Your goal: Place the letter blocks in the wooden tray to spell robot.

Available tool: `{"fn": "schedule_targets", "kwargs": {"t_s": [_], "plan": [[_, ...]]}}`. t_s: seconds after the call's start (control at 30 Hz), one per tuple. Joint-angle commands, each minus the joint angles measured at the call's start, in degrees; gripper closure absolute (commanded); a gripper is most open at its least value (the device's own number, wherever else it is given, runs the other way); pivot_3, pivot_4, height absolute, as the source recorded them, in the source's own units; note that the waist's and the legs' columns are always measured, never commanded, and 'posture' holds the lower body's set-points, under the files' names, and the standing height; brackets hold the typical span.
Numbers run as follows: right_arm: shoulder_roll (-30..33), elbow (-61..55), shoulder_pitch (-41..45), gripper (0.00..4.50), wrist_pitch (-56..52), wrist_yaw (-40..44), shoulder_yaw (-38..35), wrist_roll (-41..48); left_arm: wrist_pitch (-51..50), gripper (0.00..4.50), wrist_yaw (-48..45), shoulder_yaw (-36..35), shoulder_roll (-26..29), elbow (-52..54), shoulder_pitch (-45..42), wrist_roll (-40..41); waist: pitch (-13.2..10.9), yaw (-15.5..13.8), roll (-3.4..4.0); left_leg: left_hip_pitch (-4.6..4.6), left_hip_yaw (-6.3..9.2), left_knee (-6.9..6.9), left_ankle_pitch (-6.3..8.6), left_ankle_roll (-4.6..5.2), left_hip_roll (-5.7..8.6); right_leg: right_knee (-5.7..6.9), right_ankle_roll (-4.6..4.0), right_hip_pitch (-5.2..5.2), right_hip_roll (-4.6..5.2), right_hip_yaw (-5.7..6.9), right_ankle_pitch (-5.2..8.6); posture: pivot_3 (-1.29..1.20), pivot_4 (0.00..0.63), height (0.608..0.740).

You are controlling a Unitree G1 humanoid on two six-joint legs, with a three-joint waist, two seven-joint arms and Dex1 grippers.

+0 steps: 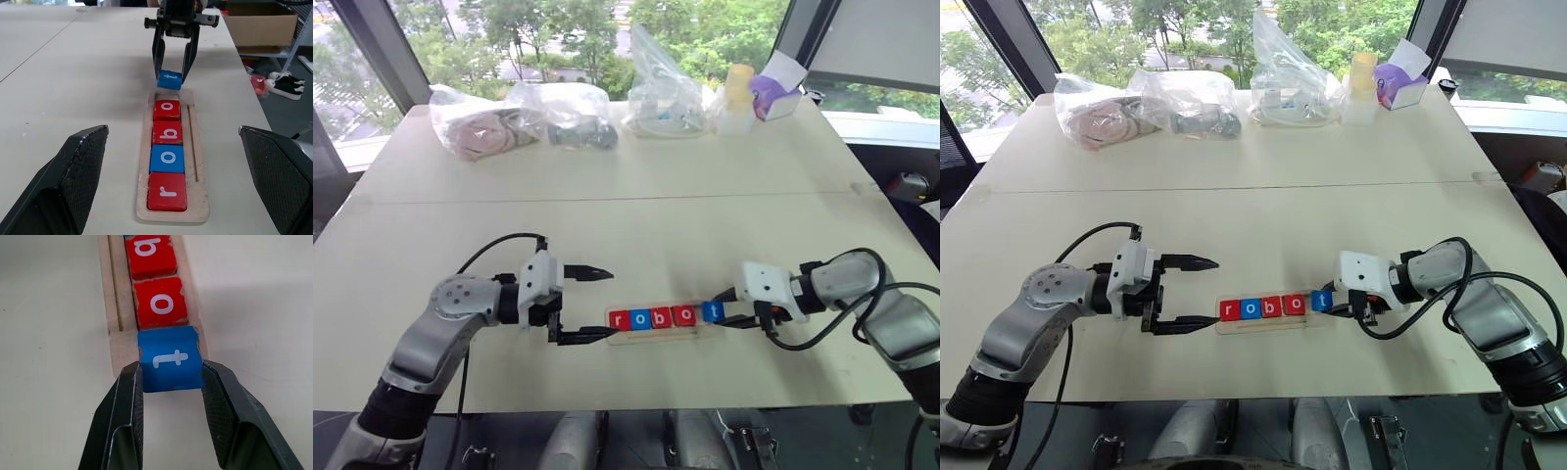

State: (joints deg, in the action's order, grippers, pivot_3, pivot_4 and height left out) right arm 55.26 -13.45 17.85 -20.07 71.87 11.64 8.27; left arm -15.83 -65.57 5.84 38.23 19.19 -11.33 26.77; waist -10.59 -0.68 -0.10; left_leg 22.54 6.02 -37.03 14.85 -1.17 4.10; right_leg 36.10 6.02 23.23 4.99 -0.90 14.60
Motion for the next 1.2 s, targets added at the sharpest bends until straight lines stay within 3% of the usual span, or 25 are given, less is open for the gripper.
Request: {"fn": "schedule_targets", "kwargs": {"t_s": [0.03, 1.2], "plan": [[-0.3, -1.8, 1.1, 3.38, -0.4, -0.4, 0.2, -0.4, 0.1, 0.00, 0.6, -1.3, 0.5, 2.5, 0.3, 0.8, 0.0, 0.0, 0.00, 0.00, 0.00, 0.00, 0.00, 0.00, 0.00, 0.00, 0.00, 0.00, 0.00, 0.00, 0.00, 0.00, 0.150, 0.740], [-3.8, -2.1, 2.8, 3.38, -1.1, -1.4, 4.3, -2.1, -1.0, 0.00, 2.7, -1.9, 0.9, 5.5, 2.7, 1.3, 0.0, 0.1, 0.00, -0.01, 0.01, 0.00, 0.00, 0.00, 0.00, 0.01, 0.08, 0.00, -0.02, 0.01, -0.05, 0.00, 0.150, 0.740]]}}
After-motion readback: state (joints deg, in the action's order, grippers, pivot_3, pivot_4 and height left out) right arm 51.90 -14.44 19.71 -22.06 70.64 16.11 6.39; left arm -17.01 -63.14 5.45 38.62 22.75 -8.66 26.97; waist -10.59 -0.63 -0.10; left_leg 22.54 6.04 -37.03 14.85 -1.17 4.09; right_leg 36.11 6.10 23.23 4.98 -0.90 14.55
